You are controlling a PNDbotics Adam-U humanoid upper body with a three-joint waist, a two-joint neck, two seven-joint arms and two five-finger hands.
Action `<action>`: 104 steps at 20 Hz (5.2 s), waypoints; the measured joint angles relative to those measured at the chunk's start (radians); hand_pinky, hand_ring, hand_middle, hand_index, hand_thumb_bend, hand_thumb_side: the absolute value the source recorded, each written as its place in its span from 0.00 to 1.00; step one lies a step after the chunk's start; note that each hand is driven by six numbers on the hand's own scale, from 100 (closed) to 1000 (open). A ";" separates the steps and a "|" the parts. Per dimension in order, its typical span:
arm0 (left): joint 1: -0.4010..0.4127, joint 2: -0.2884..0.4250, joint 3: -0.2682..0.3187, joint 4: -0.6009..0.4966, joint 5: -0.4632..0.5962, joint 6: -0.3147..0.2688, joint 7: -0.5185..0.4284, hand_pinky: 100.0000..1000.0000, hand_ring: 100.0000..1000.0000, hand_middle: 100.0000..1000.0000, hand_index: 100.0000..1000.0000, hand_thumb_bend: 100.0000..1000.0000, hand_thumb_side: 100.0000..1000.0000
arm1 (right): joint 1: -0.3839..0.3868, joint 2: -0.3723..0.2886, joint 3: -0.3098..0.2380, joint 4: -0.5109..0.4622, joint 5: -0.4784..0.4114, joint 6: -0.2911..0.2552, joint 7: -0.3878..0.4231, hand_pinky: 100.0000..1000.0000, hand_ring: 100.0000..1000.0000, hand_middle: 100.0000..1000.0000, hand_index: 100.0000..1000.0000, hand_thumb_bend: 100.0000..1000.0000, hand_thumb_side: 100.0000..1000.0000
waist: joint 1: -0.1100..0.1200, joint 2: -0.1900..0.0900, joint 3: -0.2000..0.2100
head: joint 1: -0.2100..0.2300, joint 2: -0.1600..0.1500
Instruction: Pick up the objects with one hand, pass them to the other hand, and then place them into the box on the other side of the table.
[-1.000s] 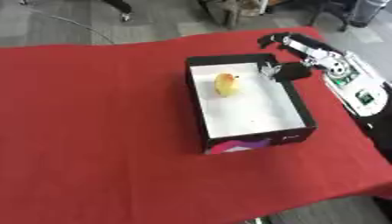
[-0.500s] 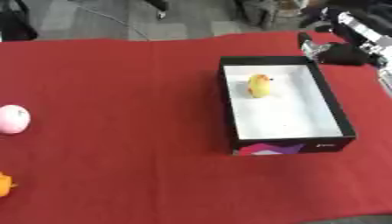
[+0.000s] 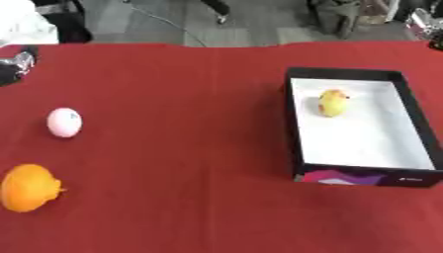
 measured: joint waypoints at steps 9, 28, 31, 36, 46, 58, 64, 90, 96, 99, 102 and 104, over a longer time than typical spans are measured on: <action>-0.215 -0.024 -0.073 0.308 -0.005 -0.033 -0.299 0.89 0.79 0.74 0.87 0.46 0.20 | -0.016 0.000 0.007 0.001 -0.008 0.013 -0.004 0.90 1.00 0.70 0.89 0.00 0.36 | 0.000 -0.001 0.000 | 0.037 0.000; -0.372 -0.167 -0.137 0.732 -0.186 -0.238 -0.504 0.91 0.85 0.77 0.86 0.53 0.19 | -0.025 0.008 0.029 0.019 -0.007 0.024 0.003 0.90 1.00 0.69 0.89 0.00 0.36 | -0.001 -0.002 0.007 | 0.045 0.000; -0.372 -0.176 -0.138 0.757 -0.219 -0.250 -0.516 0.91 0.85 0.77 0.87 0.52 0.18 | -0.025 0.010 0.031 0.020 -0.007 0.026 0.005 0.90 1.00 0.69 0.89 0.00 0.35 | -0.001 -0.002 0.007 | 0.044 0.003; -0.374 -0.196 -0.143 0.801 -0.283 -0.256 -0.522 0.92 0.86 0.78 0.87 0.53 0.16 | -0.024 0.018 0.051 0.020 0.001 0.029 0.023 0.90 1.00 0.69 0.89 0.00 0.35 | -0.002 -0.002 0.008 | 0.040 0.008; -0.382 -0.246 -0.144 0.887 -0.410 -0.257 -0.523 0.91 0.85 0.73 0.82 0.39 0.12 | -0.023 0.036 0.074 0.020 0.021 0.035 0.054 0.90 1.00 0.69 0.89 0.00 0.35 | -0.007 -0.002 0.008 | 0.040 0.008; -0.382 -0.271 -0.151 0.869 -0.414 -0.245 -0.511 0.80 0.70 0.56 0.60 0.00 0.09 | -0.016 0.037 0.075 0.026 0.028 0.036 0.059 0.91 1.00 0.68 0.89 0.00 0.35 | -0.010 -0.002 0.009 | 0.045 0.008; -0.348 -0.203 -0.172 0.598 -0.404 -0.203 -0.469 0.73 0.61 0.50 0.55 0.00 0.15 | -0.042 0.037 0.074 0.025 0.020 0.033 0.054 0.90 1.00 0.68 0.89 0.00 0.36 | -0.010 -0.002 0.013 | 0.045 0.008; -0.142 -0.287 -0.270 -0.094 -0.349 -0.135 -0.008 0.67 0.49 0.43 0.51 0.00 0.34 | -0.368 0.336 0.315 0.043 0.256 -0.019 0.443 0.93 1.00 0.80 0.96 0.00 0.17 | -0.032 -0.015 0.014 | -0.109 0.003; -0.123 -0.330 -0.308 -0.112 -0.383 -0.210 0.086 0.66 0.49 0.43 0.50 0.00 0.32 | -0.400 0.382 0.362 0.104 0.319 -0.042 0.483 0.93 1.00 0.81 0.97 0.00 0.15 | -0.036 -0.015 0.014 | -0.121 0.007; -0.118 -0.342 -0.326 -0.121 -0.398 -0.242 0.112 0.65 0.49 0.43 0.50 0.00 0.30 | -0.413 0.400 0.376 0.130 0.338 -0.048 0.491 0.93 1.00 0.81 0.98 0.00 0.13 | -0.036 -0.015 0.015 | -0.128 0.008; -0.113 -0.347 -0.341 -0.131 -0.417 -0.271 0.119 0.65 0.49 0.43 0.50 0.00 0.29 | -0.420 0.413 0.383 0.147 0.360 -0.051 0.488 0.93 1.00 0.82 0.98 0.00 0.08 | -0.036 -0.015 0.016 | -0.134 0.008; -0.108 -0.347 -0.348 -0.137 -0.426 -0.285 0.116 0.64 0.50 0.43 0.50 0.00 0.28 | -0.422 0.416 0.388 0.152 0.379 -0.055 0.482 0.94 1.00 0.82 0.98 0.00 0.08 | -0.037 -0.015 0.017 | -0.139 0.008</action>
